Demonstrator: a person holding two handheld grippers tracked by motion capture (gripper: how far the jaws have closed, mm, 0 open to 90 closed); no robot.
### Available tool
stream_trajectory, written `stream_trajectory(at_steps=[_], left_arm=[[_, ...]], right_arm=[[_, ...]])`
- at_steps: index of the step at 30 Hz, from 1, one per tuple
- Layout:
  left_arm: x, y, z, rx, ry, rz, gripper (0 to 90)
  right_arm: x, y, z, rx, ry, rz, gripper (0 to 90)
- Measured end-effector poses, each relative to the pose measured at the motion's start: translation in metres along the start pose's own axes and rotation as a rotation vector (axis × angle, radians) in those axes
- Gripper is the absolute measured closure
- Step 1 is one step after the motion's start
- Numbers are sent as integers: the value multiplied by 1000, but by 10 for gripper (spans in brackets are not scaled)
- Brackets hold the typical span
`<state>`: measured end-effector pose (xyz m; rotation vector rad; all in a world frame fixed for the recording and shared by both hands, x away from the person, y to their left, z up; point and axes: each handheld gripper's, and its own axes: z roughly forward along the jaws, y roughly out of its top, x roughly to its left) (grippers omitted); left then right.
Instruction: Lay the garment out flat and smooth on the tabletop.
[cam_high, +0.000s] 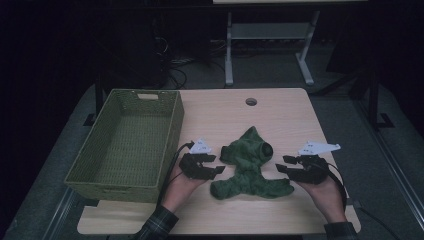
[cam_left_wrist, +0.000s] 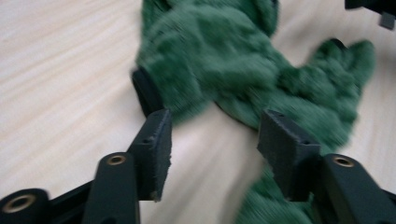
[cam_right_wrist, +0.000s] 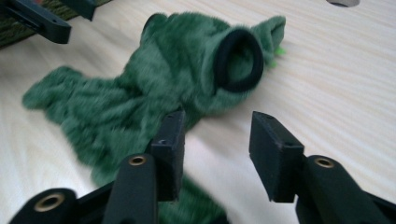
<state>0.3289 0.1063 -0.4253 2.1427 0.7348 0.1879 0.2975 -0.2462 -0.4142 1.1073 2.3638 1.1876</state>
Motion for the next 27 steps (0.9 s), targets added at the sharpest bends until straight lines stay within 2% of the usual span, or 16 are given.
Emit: stream_trajectory(at_steps=[3,4,7,10,12,13,14,15,16,17,19,20,21,23,25,27], left_arm=[[12,9,9,-8,21,8,413],[16,11,12,-3,23,-1,384],[28,16,29,-4,29,-26,356],[36,16,38,10,39,-22,338],[42,16,47,12,29,-41,318],[44,16,50,16,24,-46,310],[48,14,57,21,2,-59,305],[48,14,57,21,2,-59,311],[49,13,60,21,-12,-65,337],[50,12,63,21,-26,-71,337],[49,11,68,24,-54,-64,474],[48,11,70,30,-60,-60,600],[48,11,72,39,-67,-50,600],[46,14,71,33,-73,-26,759],[44,17,67,25,-68,-15,825],[43,21,58,2,-47,-4,838]], right_arm=[[-4,8,8,1,9,12,482],[-7,14,15,10,17,28,445],[-12,24,26,7,25,51,417],[-15,31,32,15,18,54,398],[-17,37,38,17,20,56,396],[-19,41,43,39,21,62,378],[-20,44,49,49,29,61,384],[-20,44,49,49,29,61,384],[-20,46,56,55,40,59,422],[-20,46,56,55,40,59,422],[-21,46,62,83,55,64,508],[-22,46,67,86,62,51,611],[-22,46,67,86,62,51,611],[-21,46,69,90,64,37,734],[-20,48,68,89,56,19,810],[-20,52,62,66,48,-3,822]])
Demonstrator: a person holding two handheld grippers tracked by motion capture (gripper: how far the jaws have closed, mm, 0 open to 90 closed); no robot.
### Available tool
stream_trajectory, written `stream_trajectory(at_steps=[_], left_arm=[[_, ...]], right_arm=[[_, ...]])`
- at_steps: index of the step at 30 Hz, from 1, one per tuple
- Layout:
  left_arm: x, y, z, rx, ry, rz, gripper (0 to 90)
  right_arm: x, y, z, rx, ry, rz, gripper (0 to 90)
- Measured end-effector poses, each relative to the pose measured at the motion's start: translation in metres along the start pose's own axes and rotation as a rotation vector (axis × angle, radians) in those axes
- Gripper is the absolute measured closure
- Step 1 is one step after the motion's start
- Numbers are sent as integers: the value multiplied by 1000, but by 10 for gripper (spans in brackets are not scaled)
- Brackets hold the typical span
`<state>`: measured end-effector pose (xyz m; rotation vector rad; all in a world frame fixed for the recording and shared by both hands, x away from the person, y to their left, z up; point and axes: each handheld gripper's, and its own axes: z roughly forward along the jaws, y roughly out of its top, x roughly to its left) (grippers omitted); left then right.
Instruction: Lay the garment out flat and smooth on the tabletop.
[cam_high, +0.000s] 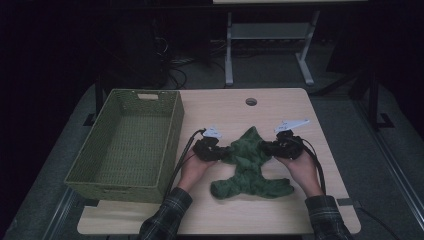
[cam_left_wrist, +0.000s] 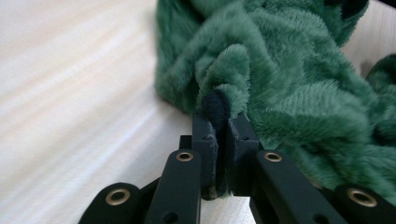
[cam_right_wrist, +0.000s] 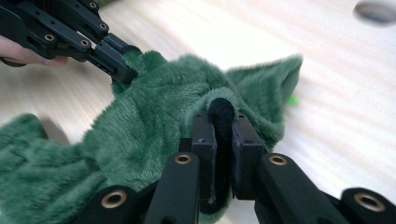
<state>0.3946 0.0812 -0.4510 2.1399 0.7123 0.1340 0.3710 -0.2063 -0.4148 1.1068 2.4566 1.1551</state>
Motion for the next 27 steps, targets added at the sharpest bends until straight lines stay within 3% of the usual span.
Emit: stream_trajectory(at_steps=[1,3,6,9,11,12,14,16,22,25,27], left_arm=[[0,3,-6,-14,16,8,842],[-1,9,-23,-67,60,11,844],[-6,13,-39,-107,89,27,845],[-14,8,-42,-69,106,61,845],[-16,-1,-37,-34,103,60,845],[-16,-10,-29,5,77,30,845],[-16,-13,-25,14,68,15,844],[-16,-23,-13,72,34,-7,843],[-18,-25,-6,85,14,-32,831],[-19,-22,-7,92,18,-27,732],[-19,-18,-12,79,32,-17,636]], right_arm=[[0,4,-10,-40,-10,-28,823],[1,6,-16,-64,-20,-34,823],[0,9,-30,-110,-26,-49,823],[0,0,-31,-109,-21,-44,823],[-2,-16,-20,-55,-5,-20,828],[-3,-22,-16,-37,8,2,828],[-3,-28,-12,-22,10,10,829],[-5,-43,-4,12,19,45,832],[-7,-56,4,63,27,73,834],[-8,-58,5,72,30,83,800],[-9,-56,0,52,27,80,693]])
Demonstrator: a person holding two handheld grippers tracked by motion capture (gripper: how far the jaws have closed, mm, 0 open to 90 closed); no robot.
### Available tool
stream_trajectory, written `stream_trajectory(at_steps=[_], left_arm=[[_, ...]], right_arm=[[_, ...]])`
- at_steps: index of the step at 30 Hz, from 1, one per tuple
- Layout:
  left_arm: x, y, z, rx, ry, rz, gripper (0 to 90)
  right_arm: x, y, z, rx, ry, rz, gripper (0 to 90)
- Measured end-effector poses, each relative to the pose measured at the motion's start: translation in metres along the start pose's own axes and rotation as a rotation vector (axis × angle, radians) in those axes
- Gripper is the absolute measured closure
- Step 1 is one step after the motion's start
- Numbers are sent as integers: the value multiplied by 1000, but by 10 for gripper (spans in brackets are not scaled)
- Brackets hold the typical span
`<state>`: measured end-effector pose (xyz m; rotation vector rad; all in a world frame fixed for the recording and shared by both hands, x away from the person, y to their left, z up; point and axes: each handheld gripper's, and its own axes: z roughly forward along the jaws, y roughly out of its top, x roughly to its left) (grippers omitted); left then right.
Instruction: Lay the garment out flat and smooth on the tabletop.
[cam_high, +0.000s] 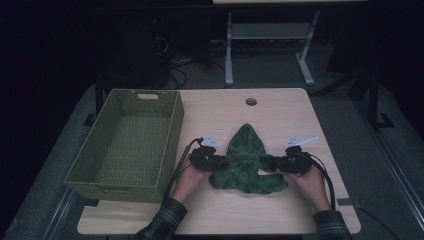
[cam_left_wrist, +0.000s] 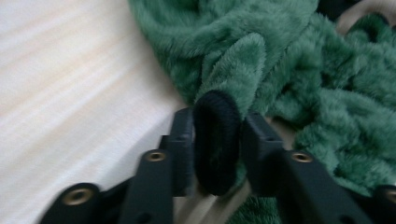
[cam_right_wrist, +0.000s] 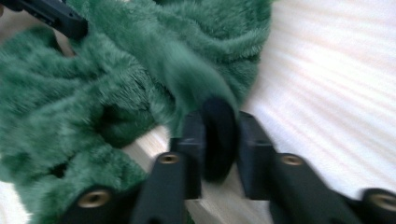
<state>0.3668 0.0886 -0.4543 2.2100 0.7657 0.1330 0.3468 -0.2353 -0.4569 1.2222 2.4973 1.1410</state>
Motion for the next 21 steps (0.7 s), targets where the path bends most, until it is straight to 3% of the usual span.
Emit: stream_trajectory(at_steps=[3,6,8,10,14,21], left_arm=[[1,8,-12,-34,9,0,540],[4,19,-23,-54,24,17,526],[8,27,-26,-77,31,8,518],[13,34,-26,-85,50,7,527],[25,46,-14,-82,59,-10,536],[45,52,18,-32,55,-47,535]], right_arm=[[1,4,-18,-68,3,11,596],[1,10,-25,-75,-4,16,578],[1,17,-31,-106,-19,-7,582],[0,35,-33,-116,-28,-19,583],[-7,58,-20,-103,-21,-17,583],[-20,76,11,-61,2,0,580]])
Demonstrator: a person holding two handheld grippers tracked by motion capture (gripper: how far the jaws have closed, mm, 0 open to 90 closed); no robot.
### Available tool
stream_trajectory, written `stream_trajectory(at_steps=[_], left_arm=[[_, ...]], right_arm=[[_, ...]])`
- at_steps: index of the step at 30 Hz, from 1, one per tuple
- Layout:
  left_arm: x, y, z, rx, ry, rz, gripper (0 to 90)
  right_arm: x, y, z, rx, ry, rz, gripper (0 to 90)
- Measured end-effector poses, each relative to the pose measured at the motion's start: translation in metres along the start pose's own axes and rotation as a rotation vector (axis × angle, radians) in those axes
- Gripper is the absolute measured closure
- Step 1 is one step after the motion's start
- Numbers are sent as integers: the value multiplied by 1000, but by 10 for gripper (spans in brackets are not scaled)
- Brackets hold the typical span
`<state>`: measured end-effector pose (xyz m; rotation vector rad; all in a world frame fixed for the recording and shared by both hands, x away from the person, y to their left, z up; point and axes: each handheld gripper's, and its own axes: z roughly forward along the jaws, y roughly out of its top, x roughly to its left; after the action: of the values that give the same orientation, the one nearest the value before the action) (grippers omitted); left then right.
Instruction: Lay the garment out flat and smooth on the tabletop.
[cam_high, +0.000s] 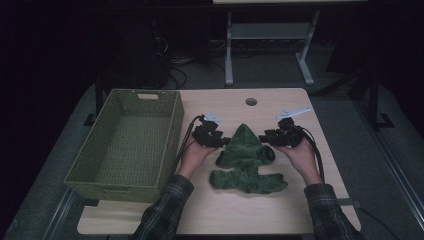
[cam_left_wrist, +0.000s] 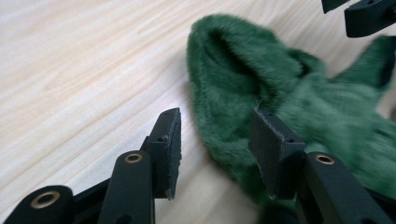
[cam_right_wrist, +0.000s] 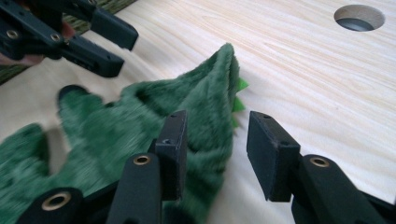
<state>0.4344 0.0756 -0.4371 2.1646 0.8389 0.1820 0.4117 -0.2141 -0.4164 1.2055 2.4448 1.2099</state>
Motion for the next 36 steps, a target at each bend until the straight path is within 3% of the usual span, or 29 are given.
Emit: stream_trajectory(at_steps=[4,5,11,16,17,18,19,22,26,29,31,36], left_arm=[[7,-1,16,17,-8,-18,530],[8,-1,21,18,-26,-24,530],[9,-5,33,58,-46,-23,556],[8,-5,37,87,-74,1,675],[7,-5,37,96,-81,12,773],[5,-4,37,100,-80,17,773],[3,-4,38,108,-86,28,850],[2,-2,36,113,-80,45,878],[0,6,22,58,-41,56,888],[1,15,5,2,-3,70,888],[2,22,-11,-57,50,83,888],[7,19,-18,-94,93,83,888]], right_arm=[[-9,1,22,32,17,10,596],[-10,0,25,29,24,7,611],[-12,-2,45,86,40,11,662],[-15,-6,51,119,59,11,798],[-13,-8,52,119,65,3,843],[-13,-8,52,119,65,3,843],[-12,-9,51,123,60,-7,858],[-11,-9,48,111,61,1,861],[-9,-6,38,79,45,-24,861],[-8,1,20,19,17,-48,858],[-11,3,9,-6,4,-46,859],[-21,-4,-2,-33,-27,-13,868]])
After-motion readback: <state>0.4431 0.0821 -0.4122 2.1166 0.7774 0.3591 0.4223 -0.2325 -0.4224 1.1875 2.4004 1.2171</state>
